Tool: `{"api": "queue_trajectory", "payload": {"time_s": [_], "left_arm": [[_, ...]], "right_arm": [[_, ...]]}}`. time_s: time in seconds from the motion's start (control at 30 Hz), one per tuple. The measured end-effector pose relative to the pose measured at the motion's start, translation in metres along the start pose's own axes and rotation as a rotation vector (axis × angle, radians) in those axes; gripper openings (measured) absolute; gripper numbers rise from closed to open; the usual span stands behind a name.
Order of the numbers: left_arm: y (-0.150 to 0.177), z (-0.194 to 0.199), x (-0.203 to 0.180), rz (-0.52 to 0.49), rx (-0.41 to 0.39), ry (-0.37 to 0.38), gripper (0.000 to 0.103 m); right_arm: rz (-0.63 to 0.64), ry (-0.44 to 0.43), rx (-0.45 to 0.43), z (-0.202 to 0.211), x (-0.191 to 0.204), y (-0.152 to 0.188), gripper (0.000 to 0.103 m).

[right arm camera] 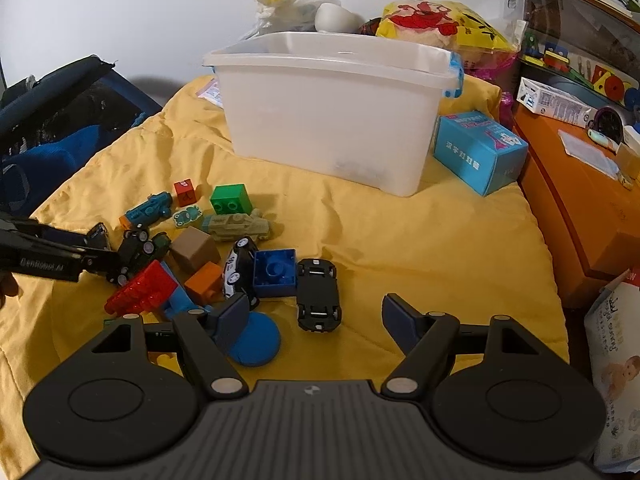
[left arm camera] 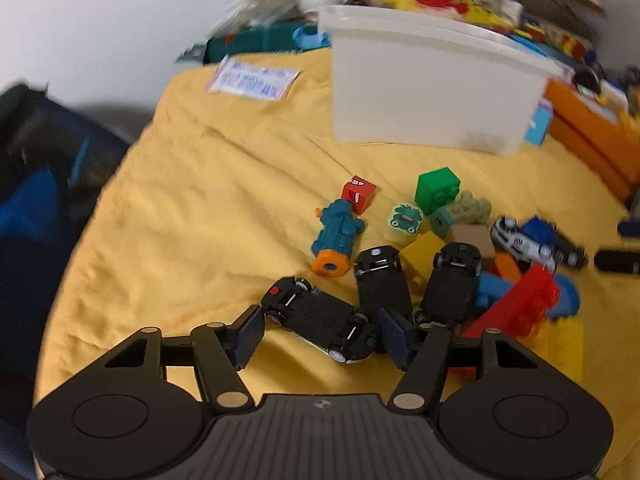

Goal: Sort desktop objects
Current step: 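Grasp a black toy car with left tool while right tool grasps another black car, then lift both black cars over the white bin and open both tools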

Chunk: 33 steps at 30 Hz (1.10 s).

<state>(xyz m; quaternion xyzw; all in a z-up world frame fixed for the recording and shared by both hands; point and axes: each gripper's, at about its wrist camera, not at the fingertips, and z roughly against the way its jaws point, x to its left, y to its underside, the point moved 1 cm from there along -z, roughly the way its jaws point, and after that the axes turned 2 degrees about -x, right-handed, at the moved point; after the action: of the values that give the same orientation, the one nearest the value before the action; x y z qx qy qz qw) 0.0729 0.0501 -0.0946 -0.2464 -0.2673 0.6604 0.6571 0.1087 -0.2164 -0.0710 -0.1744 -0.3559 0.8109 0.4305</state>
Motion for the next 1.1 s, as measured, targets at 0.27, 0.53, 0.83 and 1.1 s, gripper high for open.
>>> {"api": "queue_trajectory", "payload": {"time_s": [0.27, 0.53, 0.83, 1.1], "left_arm": [[0.004, 0.008, 0.020, 0.074, 0.027, -0.026, 0.064], [0.003, -0.011, 0.011, 0.092, 0.093, -0.049, 0.064], [0.010, 0.005, 0.013, 0.057, 0.048, -0.030, 0.053], [0.009, -0.003, 0.022, 0.144, 0.066, -0.014, 0.054]], "right_arm": [[0.010, 0.026, 0.004, -0.007, -0.007, 0.002, 0.074], [0.041, 0.052, 0.043, -0.040, -0.002, -0.001, 0.053], [-0.016, -0.013, 0.074, -0.048, -0.006, 0.002, 0.033], [-0.063, -0.001, 0.056, -0.022, -0.018, 0.013, 0.033]]}}
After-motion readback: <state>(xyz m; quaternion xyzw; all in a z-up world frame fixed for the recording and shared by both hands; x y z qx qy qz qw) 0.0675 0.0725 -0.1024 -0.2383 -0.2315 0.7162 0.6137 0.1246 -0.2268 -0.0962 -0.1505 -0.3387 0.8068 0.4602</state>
